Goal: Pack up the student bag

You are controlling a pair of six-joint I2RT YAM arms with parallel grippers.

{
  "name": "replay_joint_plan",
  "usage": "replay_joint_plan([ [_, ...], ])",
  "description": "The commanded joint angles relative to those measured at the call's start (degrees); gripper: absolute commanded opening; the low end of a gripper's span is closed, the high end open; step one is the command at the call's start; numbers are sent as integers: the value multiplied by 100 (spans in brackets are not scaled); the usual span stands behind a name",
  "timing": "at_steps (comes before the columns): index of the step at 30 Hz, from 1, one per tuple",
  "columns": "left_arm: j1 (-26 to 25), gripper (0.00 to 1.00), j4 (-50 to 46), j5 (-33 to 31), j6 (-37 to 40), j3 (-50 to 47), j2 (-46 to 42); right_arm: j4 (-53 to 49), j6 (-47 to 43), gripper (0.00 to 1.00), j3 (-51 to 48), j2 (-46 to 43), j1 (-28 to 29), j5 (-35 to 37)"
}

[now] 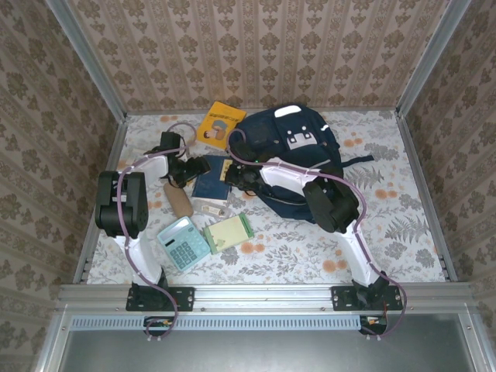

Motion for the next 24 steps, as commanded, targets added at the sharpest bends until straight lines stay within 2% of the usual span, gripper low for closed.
replay_joint_plan([
  [1,-78,73,-40,152,179,-45,52,124,95,38,71,176,5,-298],
  [5,-107,73,-3,383,162,-13,169,433,170,37,134,366,4,-691],
  [12,-150,67,9,922,188,58,309,452,298,34,160,499,5,-803],
  [15,-150,64,298,1526,143,6,249,478,300,32,161,499,5,-819],
  [19,-142,62,1178,2648,-100,-271,69,607,367,29,62,477,-22,-908],
  [24,-115,57,2063,3273,-449,-566,-66,783,462,28,-141,390,-49,-946],
])
